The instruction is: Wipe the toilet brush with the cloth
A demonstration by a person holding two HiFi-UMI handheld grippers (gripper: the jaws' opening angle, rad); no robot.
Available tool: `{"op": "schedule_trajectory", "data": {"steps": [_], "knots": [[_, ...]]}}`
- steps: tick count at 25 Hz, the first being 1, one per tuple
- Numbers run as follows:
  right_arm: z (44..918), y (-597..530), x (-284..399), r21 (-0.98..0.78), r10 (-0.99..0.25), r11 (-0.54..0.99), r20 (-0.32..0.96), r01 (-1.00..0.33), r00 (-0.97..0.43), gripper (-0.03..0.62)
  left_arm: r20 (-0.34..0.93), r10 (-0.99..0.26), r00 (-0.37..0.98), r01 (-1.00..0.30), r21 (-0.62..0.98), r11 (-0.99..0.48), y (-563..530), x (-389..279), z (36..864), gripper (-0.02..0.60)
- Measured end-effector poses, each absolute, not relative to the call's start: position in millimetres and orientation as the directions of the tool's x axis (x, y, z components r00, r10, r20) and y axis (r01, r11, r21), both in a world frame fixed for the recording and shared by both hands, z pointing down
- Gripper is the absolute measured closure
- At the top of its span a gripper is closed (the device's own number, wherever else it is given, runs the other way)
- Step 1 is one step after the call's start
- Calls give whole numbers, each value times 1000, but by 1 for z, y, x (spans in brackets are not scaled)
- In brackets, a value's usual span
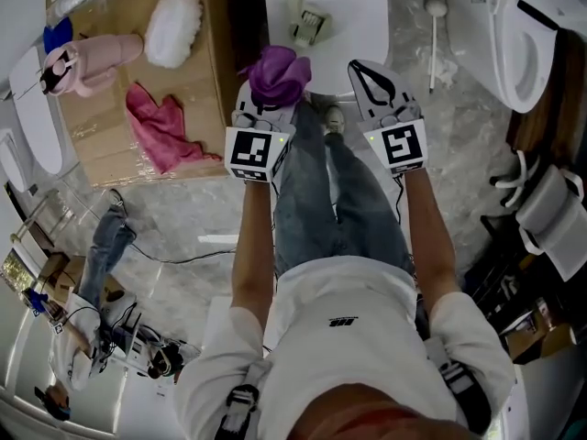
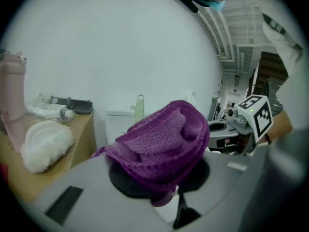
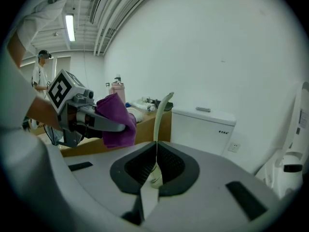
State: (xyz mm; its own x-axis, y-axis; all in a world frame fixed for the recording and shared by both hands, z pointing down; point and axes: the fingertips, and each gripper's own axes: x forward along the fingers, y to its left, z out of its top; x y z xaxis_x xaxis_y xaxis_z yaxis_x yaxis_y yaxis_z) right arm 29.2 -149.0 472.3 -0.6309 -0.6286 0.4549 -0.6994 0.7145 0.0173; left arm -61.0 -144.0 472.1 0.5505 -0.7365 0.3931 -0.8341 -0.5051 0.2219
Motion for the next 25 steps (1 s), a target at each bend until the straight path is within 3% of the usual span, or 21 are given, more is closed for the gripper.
{"op": "schedule_trajectory", "data": {"steps": [15,25], "knots": [[570,-178,19,15,-579,748,503,-664,-642,568,430,-713,554,-829,211,-517,-166,-54,558,488],[635,-200,0,43,-482,826,571,-561,-665,539,441,-697,566,-822,236,-518,-193,-46,599,429]]}}
